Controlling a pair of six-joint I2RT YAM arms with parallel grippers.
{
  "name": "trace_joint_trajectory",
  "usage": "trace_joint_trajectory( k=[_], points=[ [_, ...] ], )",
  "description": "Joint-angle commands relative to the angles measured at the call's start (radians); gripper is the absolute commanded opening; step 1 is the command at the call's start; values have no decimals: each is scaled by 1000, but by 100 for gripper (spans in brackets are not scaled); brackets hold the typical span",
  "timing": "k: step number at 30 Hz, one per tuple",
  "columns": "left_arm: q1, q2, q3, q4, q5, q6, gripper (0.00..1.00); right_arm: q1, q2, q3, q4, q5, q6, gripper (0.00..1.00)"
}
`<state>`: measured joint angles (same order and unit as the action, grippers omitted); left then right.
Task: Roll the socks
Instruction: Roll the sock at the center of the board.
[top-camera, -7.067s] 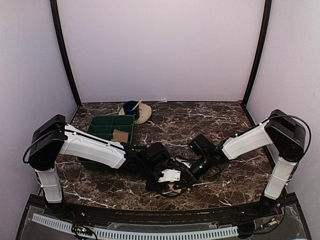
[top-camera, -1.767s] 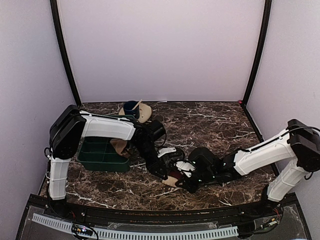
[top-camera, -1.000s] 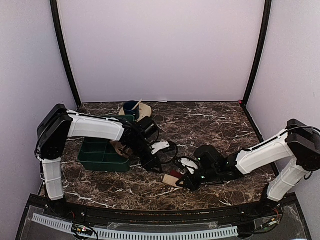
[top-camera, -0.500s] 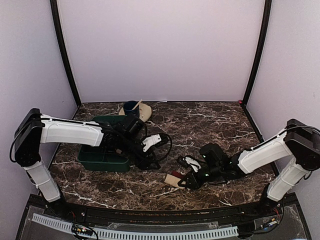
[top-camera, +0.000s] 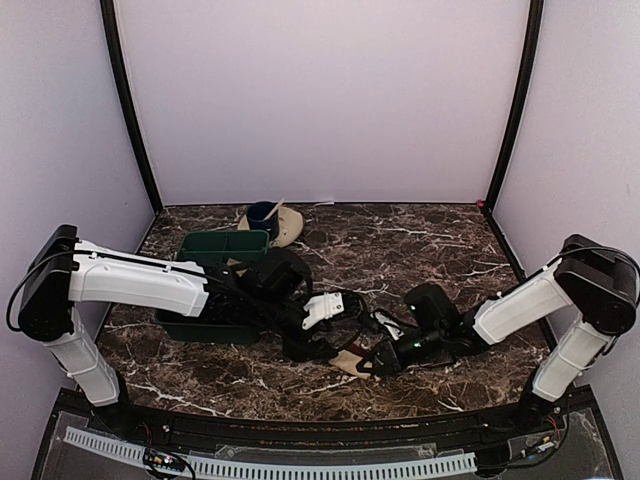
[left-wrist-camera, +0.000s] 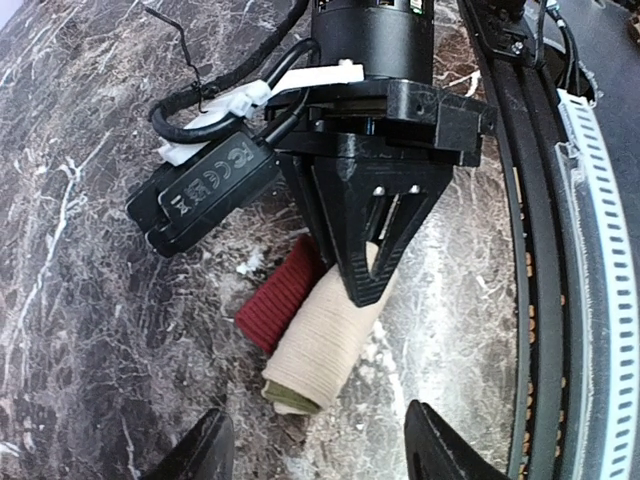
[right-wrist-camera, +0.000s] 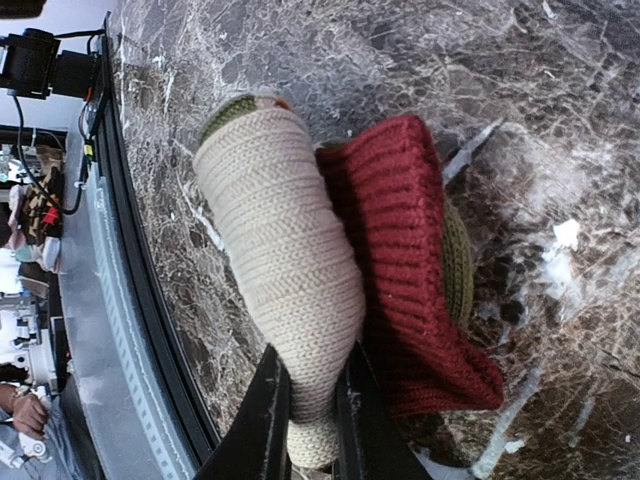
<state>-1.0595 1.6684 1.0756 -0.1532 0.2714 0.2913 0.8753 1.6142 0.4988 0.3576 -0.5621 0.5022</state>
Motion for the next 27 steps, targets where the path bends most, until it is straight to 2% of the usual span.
trace_joint_trajectory(
  k=[1, 17, 27],
  points=[
    [-33, 15, -8, 17, -102, 80, 60, -27, 44, -39, 0, -80, 49, 0],
    [-158, 92, -33, 123, -302, 288, 59, -84, 60, -6, -51, -207, 52, 0],
    [-186, 139, -25, 160, -326, 351, 58, -95, 102, 21, -70, -262, 43, 0]
  ],
)
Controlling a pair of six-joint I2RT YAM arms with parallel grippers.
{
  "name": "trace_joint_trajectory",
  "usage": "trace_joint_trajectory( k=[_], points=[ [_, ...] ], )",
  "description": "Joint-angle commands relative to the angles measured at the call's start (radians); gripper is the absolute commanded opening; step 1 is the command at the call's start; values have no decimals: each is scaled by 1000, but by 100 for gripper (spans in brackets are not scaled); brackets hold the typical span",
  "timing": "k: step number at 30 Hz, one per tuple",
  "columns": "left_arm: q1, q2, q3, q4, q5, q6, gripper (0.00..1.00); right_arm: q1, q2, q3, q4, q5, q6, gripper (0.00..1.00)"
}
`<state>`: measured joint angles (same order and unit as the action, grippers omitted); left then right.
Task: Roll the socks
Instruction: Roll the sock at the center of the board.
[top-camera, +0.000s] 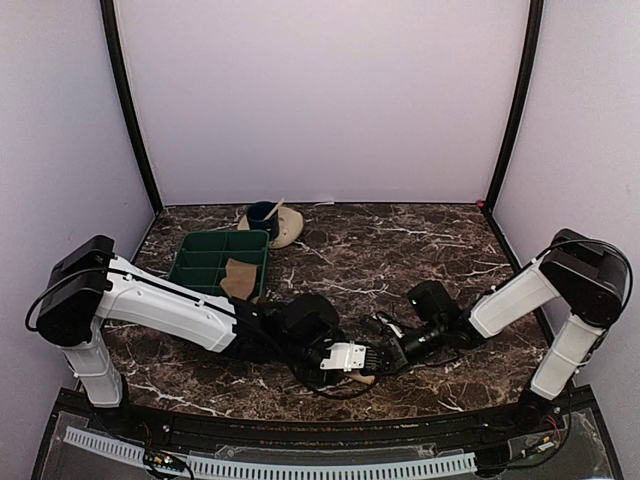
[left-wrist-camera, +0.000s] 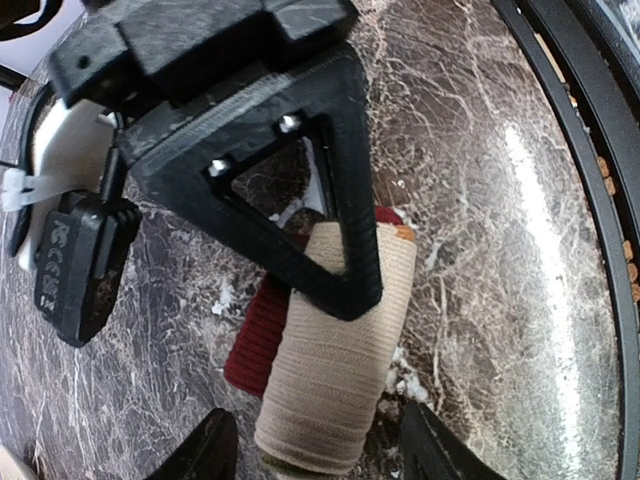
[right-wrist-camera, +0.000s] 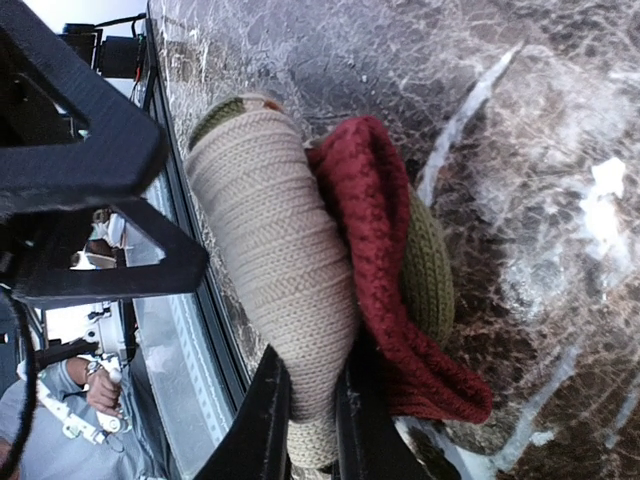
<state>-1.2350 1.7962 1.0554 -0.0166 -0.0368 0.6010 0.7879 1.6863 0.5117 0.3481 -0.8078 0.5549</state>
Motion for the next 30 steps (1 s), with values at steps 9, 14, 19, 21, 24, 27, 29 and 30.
trace_joint_trajectory(
  k=[9, 14, 19, 21, 24, 27, 29, 30],
  points=[
    [-16, 69, 15, 46, -31, 60, 58, -16, 45, 22, -97, -41, -36, 0],
    [-17, 98, 33, 46, -33, 72, 54, -22, 54, 31, -112, -51, -47, 0],
    [-16, 103, 37, 47, -34, 75, 49, -28, 63, 42, -136, -59, -63, 0],
    [-17, 102, 37, 45, -31, 75, 44, -33, 62, 47, -146, -61, -69, 0],
    [-17, 101, 40, 32, -21, 74, 35, -40, 64, 55, -164, -63, -81, 0],
    [-17, 104, 41, 17, -7, 70, 27, -46, 65, 60, -178, -66, -88, 0],
    [-17, 107, 42, 10, 1, 64, 24, -49, 64, 63, -186, -67, -91, 0],
    [-16, 110, 43, 6, 4, 61, 22, -51, 63, 63, -190, -65, -93, 0]
  ],
)
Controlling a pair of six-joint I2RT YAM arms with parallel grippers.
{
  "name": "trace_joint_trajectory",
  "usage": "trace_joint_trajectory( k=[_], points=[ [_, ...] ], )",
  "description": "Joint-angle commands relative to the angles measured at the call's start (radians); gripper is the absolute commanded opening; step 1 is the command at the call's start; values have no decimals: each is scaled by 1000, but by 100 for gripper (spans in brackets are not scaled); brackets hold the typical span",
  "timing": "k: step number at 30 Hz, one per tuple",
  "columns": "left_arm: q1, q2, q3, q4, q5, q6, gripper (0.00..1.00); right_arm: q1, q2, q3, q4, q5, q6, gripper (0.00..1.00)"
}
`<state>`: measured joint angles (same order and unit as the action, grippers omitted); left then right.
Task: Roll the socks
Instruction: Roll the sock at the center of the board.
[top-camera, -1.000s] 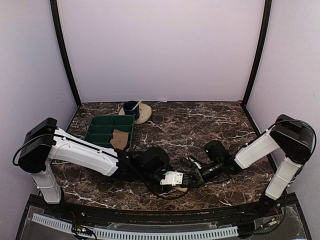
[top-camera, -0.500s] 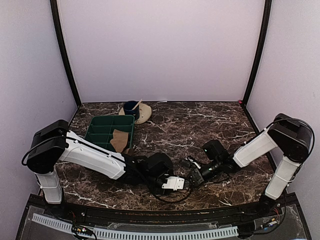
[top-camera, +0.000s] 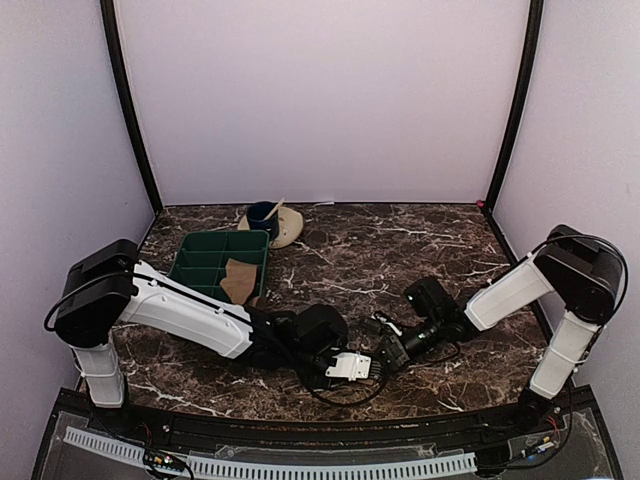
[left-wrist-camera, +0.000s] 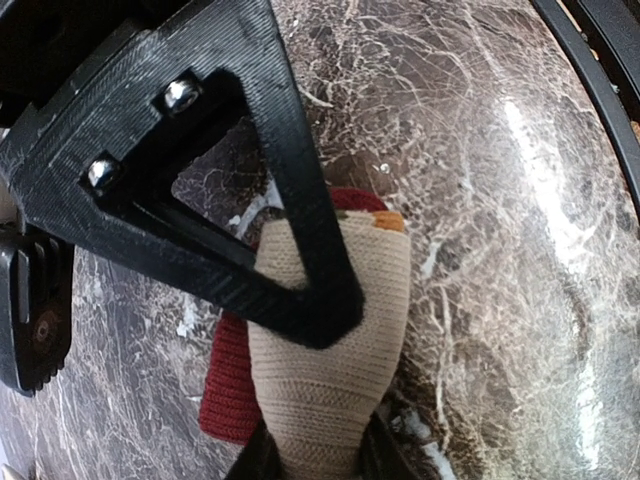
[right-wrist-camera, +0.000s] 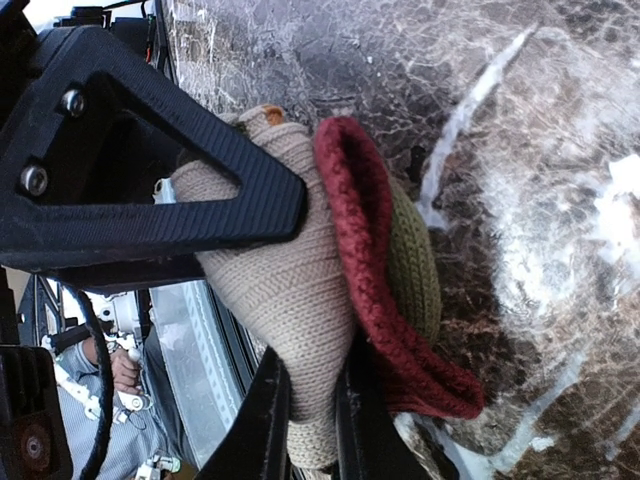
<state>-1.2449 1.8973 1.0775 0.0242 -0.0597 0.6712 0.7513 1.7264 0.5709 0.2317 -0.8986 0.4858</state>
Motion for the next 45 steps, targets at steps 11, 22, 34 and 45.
trace_joint_trajectory(
  k=[11, 22, 34, 45],
  points=[
    [-5, 38, 53, -90, 32, -23, 0, -27, 19, 2, -91, 28, -35, 6],
    [37, 87, 159, -262, 146, -73, 0, -33, -12, -2, -111, 63, -45, 36],
    [99, 132, 279, -421, 309, -128, 0, -49, -116, -35, -145, 170, -32, 43],
    [119, 176, 328, -487, 391, -159, 0, -51, -272, -83, -139, 333, -23, 45]
  ],
)
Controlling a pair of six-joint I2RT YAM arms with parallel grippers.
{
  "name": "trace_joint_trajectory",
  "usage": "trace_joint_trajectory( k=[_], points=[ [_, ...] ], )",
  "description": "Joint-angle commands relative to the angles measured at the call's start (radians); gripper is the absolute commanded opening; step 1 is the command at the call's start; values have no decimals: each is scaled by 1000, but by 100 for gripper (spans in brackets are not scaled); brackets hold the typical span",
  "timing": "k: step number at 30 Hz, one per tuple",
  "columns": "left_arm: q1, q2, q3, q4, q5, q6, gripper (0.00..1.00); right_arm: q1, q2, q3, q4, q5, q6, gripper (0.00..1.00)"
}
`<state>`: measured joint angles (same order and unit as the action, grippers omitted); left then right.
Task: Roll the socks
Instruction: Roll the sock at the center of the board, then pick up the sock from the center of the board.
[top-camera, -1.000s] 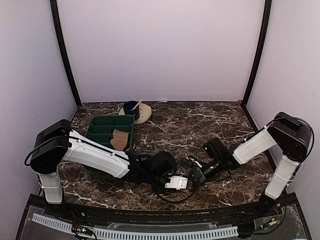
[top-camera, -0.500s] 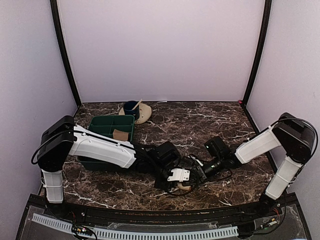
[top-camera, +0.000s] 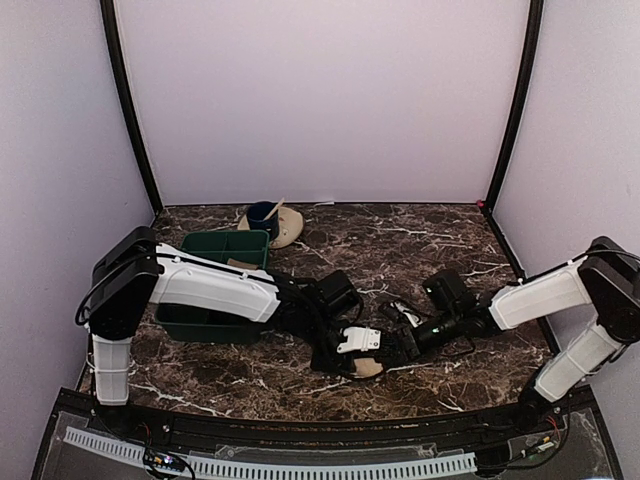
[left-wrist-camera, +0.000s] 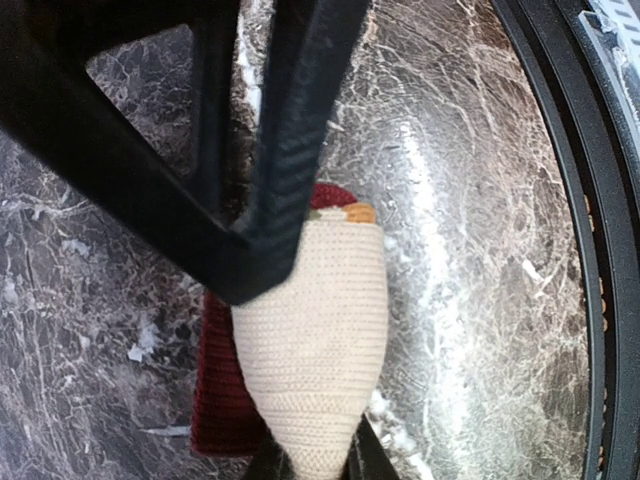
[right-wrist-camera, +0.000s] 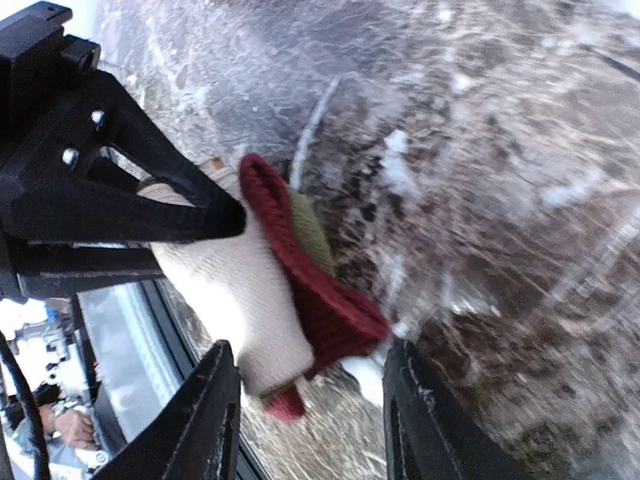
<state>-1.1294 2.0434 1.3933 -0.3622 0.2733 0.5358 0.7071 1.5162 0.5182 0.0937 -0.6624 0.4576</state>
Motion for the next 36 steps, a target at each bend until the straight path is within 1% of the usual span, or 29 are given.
trace_joint_trajectory(
  k=[1, 8, 14, 18, 23, 28, 32, 36],
  points=[
    [6, 34, 15, -106, 65, -27, 0, -6, -79, -36, 1, 112, 5, 45],
    [19, 69, 42, -152, 105, -54, 0, 18, -187, -78, 8, 248, -12, 46],
    [39, 84, 47, -188, 143, -83, 0, 123, -251, -82, -15, 456, -34, 46],
    [54, 87, 37, -200, 182, -98, 0, 183, -327, -105, -14, 582, -36, 46],
    [61, 95, 29, -200, 217, -113, 0, 230, -417, -129, -27, 657, -46, 46],
    [69, 105, 24, -201, 252, -123, 0, 301, -417, -124, -34, 694, -67, 46],
    [79, 107, 13, -201, 276, -129, 0, 389, -395, -101, -48, 767, -108, 47],
    [85, 107, -1, -195, 292, -135, 0, 449, -380, -92, -48, 818, -148, 47]
  ],
)
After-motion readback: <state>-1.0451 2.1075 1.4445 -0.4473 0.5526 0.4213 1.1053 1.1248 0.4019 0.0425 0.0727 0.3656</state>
